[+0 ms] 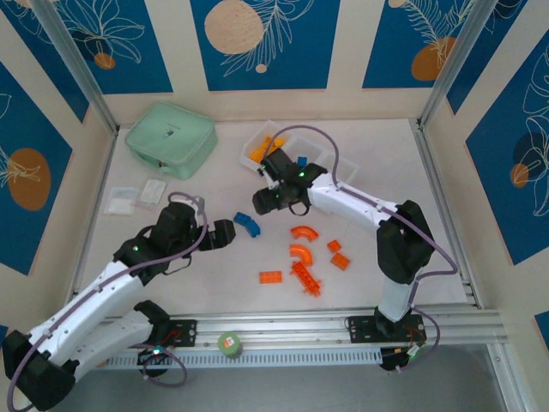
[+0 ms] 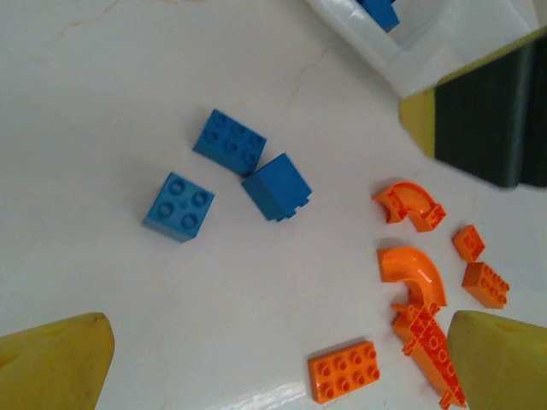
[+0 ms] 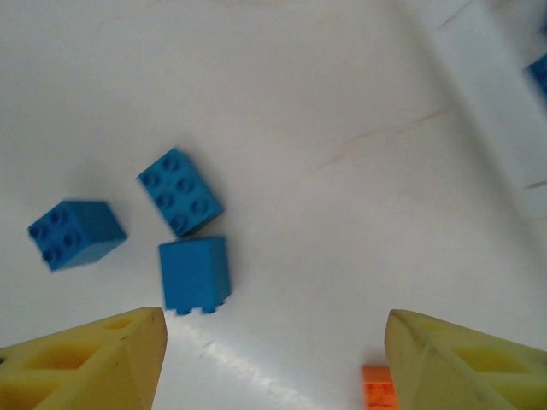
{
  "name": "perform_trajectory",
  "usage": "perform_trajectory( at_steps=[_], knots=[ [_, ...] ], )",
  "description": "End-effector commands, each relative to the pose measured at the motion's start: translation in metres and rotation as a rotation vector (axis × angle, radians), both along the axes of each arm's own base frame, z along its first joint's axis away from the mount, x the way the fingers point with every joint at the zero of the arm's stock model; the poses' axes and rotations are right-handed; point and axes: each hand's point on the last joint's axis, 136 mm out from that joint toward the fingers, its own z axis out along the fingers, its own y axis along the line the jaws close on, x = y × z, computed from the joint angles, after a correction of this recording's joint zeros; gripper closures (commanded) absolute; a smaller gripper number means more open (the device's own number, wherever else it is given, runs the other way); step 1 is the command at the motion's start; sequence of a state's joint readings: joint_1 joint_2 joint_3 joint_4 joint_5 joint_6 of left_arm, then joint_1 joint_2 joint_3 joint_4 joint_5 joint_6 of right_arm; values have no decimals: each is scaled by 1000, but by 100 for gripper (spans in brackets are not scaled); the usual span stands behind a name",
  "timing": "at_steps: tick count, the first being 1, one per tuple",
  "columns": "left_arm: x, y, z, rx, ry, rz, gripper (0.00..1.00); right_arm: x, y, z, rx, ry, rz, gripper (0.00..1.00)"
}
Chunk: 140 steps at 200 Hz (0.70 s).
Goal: Sort the legos into containers by color
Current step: Pick up the lego from the center of the table.
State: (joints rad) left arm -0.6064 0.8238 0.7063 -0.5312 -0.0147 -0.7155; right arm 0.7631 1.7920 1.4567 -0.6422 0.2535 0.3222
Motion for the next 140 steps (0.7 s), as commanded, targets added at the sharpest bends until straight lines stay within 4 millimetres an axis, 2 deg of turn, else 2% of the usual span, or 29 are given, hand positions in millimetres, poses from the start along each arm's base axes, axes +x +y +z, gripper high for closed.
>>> perform_trajectory(
  at_steps=[1, 49, 98, 140],
  knots=[
    [-11, 19, -14, 32, 37, 63, 1, -20, 18, -2, 38, 15, 37, 30],
    [-20, 34, -19, 35, 32, 108, 1, -38, 39, -41, -28, 61, 101, 27],
    [-20, 39, -22, 43, 31, 137, 1, -38, 51, -70, -67, 89, 124, 26],
    [-18, 38, -22, 39, 28, 141, 1, -27, 54, -88, -97, 93, 119, 29]
  ],
)
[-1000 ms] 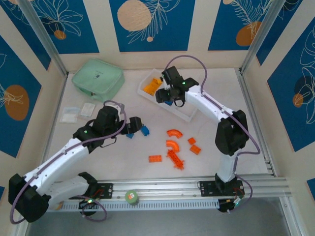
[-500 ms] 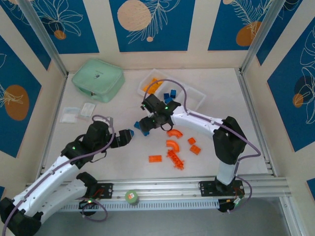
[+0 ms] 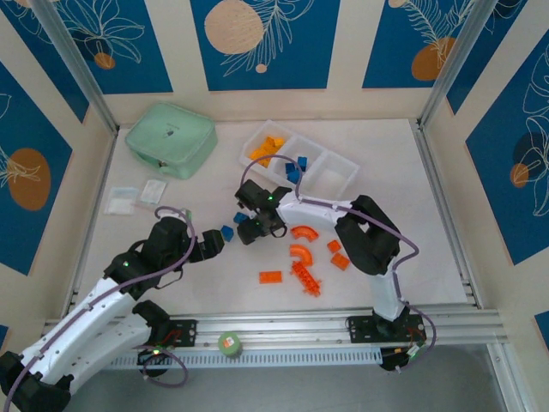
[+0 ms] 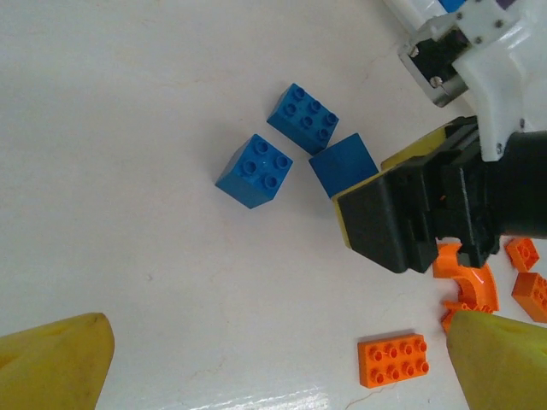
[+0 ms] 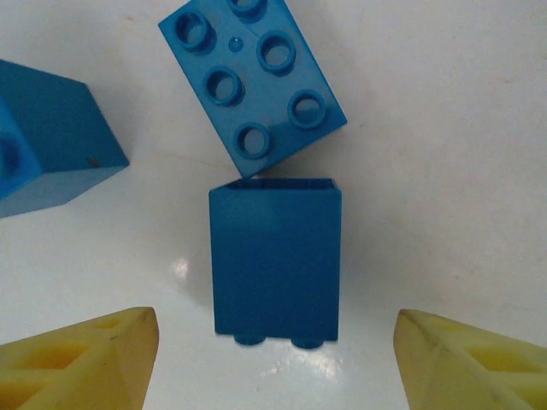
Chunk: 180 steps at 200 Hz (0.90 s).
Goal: Sort the legos into containers by color
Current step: Pick up the lego from the center of the table.
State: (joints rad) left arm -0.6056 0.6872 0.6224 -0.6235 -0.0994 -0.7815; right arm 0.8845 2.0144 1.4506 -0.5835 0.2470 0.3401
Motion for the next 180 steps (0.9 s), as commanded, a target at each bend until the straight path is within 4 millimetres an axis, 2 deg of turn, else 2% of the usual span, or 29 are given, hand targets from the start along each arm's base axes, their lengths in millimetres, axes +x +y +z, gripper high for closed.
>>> perform_trajectory(
  at_steps=[1, 68, 99, 129, 154, 180],
  knots=[
    [1, 7, -2, 10, 3, 33, 1, 11, 13, 5, 21, -32, 12, 29],
    [3, 6, -2, 13, -1, 36, 1, 25, 16, -7, -14, -53, 10, 50],
    [5, 5, 0, 14, -4, 29, 1, 26, 15, -1, -7, -62, 7, 63],
    [6, 4, 4, 11, -12, 25, 1, 25, 15, 19, 25, -80, 13, 75],
    [9, 0, 8, 4, -21, 17, 1, 26, 11, 42, 61, -104, 7, 75],
    [14, -5, 13, 2, -27, -1, 1, 38, -5, 70, 84, -135, -31, 75]
  ],
)
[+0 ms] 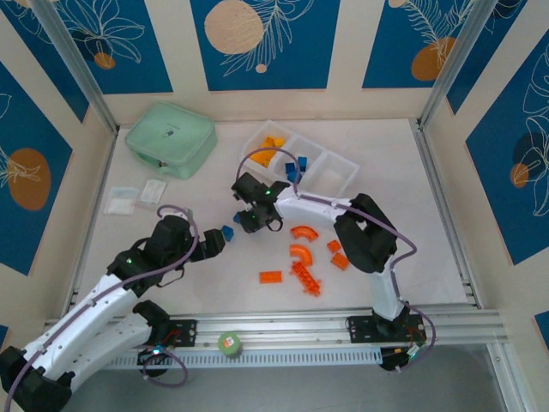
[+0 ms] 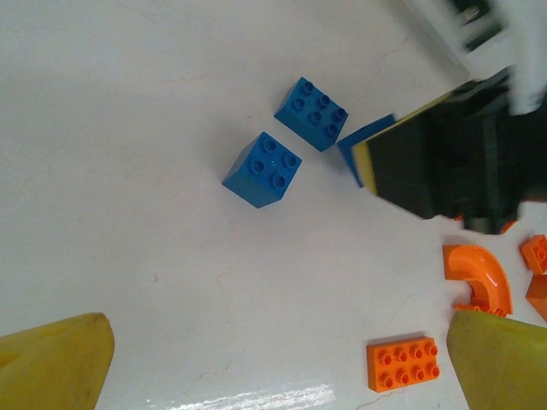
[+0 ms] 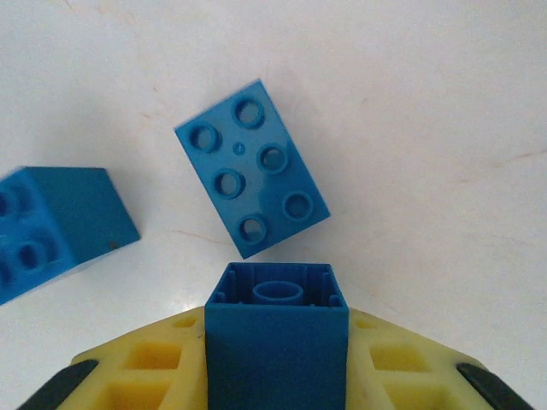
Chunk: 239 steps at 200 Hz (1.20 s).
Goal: Sort the legos into containers by color
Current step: Pick up the lego from the center of the table, then place the lego in the container.
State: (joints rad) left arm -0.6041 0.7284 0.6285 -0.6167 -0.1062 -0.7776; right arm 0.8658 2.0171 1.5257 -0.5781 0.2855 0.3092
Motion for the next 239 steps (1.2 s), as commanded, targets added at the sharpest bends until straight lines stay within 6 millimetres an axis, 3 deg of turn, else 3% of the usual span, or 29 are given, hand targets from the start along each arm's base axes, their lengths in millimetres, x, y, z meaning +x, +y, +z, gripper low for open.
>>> perform_trajectory(
  at_steps=[1, 38, 90, 130, 148, 194, 239],
  knots=[
    [11, -5, 19, -21, -47, -6, 1, 12, -14, 47, 57, -51, -28, 75],
    [22, -18, 22, -23, -47, -42, 1, 53, -53, 73, 74, -95, -141, 74],
    [40, -39, 27, -33, -36, -89, 1, 128, -102, 69, 98, -88, -287, 74],
    [50, -45, 29, -30, -37, -99, 1, 176, -116, 61, 98, -95, -329, 72],
    [54, -47, 31, -30, -38, -101, 1, 190, -116, 56, 89, -91, -335, 66],
    [60, -52, 32, -37, -34, -109, 1, 195, -110, 61, 112, -86, -327, 48],
    [58, -47, 34, -42, -46, -101, 1, 160, -98, 89, 152, -113, -281, 42]
  ],
)
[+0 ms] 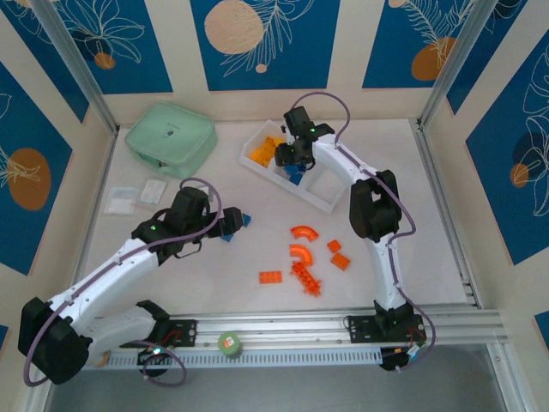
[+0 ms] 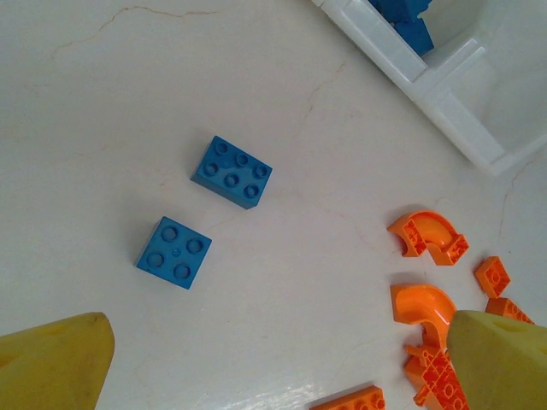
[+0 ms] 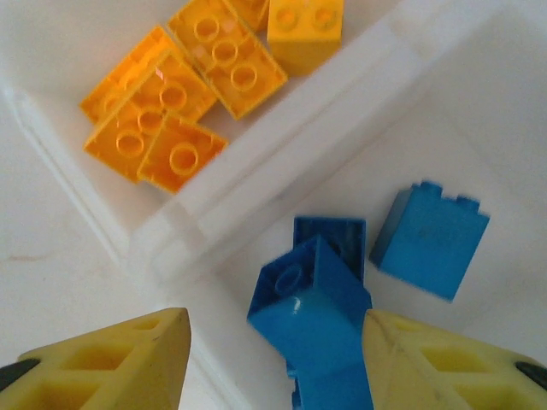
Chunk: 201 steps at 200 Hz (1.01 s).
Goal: Sort the legos into containers by color
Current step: Place the lego in the container, then pick up the lego from the center of the table.
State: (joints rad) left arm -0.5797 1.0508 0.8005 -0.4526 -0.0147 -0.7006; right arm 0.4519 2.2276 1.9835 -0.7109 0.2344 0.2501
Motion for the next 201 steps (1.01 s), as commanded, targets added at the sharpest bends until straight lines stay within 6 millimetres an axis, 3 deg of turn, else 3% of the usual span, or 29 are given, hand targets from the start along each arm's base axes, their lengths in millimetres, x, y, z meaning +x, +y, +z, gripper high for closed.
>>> perform_trajectory(
  at_steps=[1, 63, 128, 160, 201],
  knots=[
    [4, 0, 17, -29, -42, -6, 1, -28, 16, 43, 59, -45, 58, 42],
    [-15, 15, 12, -24, -34, 9, 1, -101, 48, 44, 43, -32, 159, 35],
    [-42, 41, 1, -14, -27, 69, 1, -168, 91, 9, 49, 46, 266, 31],
    [-53, 50, -4, -19, -20, 93, 1, -185, 107, -17, -5, 68, 302, 29],
    [-61, 60, -6, -9, -24, 113, 1, -187, 121, -41, -19, 81, 338, 28]
  ],
)
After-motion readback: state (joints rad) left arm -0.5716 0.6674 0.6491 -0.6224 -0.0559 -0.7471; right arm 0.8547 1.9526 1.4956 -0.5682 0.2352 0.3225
